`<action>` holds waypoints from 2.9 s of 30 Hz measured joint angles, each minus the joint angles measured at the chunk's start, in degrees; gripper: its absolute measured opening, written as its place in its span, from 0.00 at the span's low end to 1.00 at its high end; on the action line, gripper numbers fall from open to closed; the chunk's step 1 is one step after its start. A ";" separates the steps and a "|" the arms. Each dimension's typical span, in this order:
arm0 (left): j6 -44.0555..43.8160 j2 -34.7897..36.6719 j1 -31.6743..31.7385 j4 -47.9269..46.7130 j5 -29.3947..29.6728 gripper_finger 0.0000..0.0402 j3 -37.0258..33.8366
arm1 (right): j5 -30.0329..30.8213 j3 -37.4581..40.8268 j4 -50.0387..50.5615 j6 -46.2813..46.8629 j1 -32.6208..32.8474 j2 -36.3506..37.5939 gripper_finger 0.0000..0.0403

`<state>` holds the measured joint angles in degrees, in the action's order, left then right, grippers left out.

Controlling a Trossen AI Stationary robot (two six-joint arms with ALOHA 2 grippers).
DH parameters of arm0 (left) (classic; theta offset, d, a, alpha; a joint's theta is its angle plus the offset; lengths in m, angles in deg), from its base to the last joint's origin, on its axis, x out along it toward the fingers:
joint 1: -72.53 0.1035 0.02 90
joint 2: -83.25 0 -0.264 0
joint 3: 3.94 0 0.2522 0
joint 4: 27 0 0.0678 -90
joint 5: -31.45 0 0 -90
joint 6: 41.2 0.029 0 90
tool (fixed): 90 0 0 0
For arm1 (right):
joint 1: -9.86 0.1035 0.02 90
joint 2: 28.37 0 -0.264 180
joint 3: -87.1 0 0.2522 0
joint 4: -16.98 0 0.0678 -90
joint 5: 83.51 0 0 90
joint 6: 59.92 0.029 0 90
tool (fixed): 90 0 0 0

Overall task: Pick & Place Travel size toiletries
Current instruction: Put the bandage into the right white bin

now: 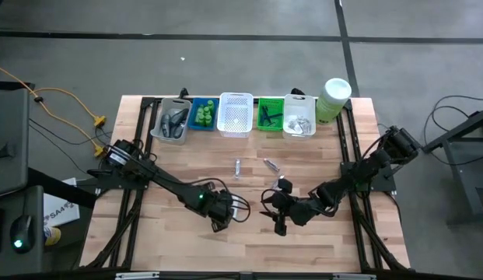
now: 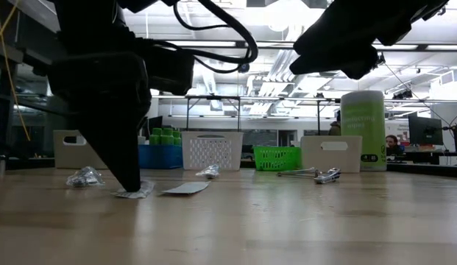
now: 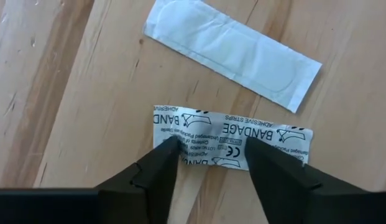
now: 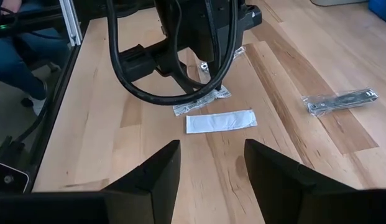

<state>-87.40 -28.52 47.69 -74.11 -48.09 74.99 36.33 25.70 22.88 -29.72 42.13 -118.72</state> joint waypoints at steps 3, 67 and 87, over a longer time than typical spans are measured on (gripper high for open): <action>-0.44 -0.02 -0.04 -0.19 -0.17 0.40 0.00 | -0.02 0.00 0.27 0.00 0.00 0.00 0.43; 24.98 6.62 -7.06 16.39 23.74 0.00 -0.39 | 5.90 -10.97 -31.15 -22.45 -5.66 -32.69 0.40; 25.47 6.80 -7.04 16.64 20.41 0.06 -0.33 | 0.90 -10.95 -31.23 -17.57 -5.77 -32.69 0.01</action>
<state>-61.93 -21.72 40.65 -57.46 -27.69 74.66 37.23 14.75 -8.35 -47.29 36.36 -151.41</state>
